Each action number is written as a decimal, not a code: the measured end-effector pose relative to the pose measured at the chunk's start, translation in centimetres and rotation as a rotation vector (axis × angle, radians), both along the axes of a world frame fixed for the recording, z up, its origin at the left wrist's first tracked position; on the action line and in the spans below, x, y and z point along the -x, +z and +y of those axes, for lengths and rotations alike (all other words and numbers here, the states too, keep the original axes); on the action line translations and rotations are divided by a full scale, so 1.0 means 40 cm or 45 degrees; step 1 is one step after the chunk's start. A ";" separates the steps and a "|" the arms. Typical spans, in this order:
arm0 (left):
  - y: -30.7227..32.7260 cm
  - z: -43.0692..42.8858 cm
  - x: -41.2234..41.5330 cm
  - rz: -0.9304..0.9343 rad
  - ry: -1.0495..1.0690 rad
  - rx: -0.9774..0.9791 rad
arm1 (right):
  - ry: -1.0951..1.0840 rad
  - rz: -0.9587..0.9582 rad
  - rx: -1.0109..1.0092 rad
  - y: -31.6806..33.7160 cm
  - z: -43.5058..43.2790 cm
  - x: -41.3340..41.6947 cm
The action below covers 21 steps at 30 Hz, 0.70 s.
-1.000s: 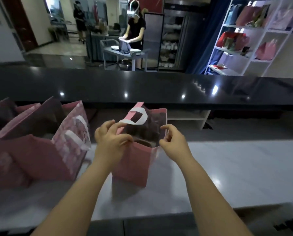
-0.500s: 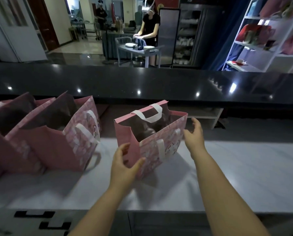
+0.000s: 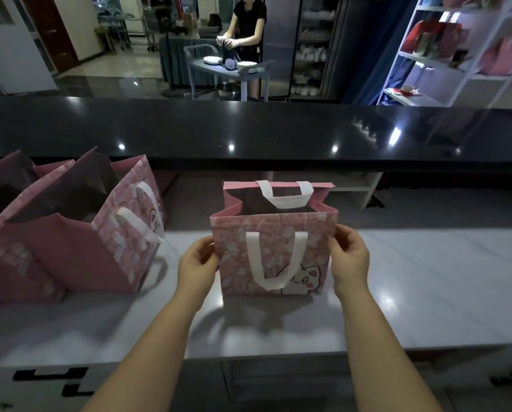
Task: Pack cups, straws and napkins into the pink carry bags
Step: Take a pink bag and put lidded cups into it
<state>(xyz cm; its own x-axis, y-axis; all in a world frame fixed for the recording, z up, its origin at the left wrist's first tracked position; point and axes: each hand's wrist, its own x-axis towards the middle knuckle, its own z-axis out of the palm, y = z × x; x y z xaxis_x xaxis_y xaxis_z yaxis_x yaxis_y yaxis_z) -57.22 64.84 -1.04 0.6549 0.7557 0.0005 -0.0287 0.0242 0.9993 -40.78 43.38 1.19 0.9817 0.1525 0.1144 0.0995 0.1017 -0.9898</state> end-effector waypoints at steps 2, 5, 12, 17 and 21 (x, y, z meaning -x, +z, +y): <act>-0.025 -0.002 0.004 0.030 0.018 0.027 | -0.022 0.059 -0.017 -0.034 -0.015 0.023; -0.080 -0.008 0.027 0.161 -0.004 0.002 | -0.012 0.216 0.051 -0.094 -0.029 0.056; -0.154 0.019 0.019 0.230 -0.118 0.019 | -0.220 0.347 0.134 -0.147 -0.034 0.128; -0.153 0.009 -0.060 0.170 -0.306 0.045 | -0.537 0.293 0.077 -0.145 -0.073 0.172; -0.142 -0.064 -0.132 0.186 -0.432 0.019 | -0.738 0.269 -0.082 -0.141 -0.158 0.196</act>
<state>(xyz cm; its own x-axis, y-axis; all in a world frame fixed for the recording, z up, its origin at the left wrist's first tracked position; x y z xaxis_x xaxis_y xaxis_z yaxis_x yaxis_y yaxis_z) -51.93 62.29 -6.73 0.8604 0.4951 -0.1207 0.1262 0.0224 0.9918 -48.61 37.06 -4.44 0.9050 -0.4133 -0.1003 -0.0411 0.1499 -0.9879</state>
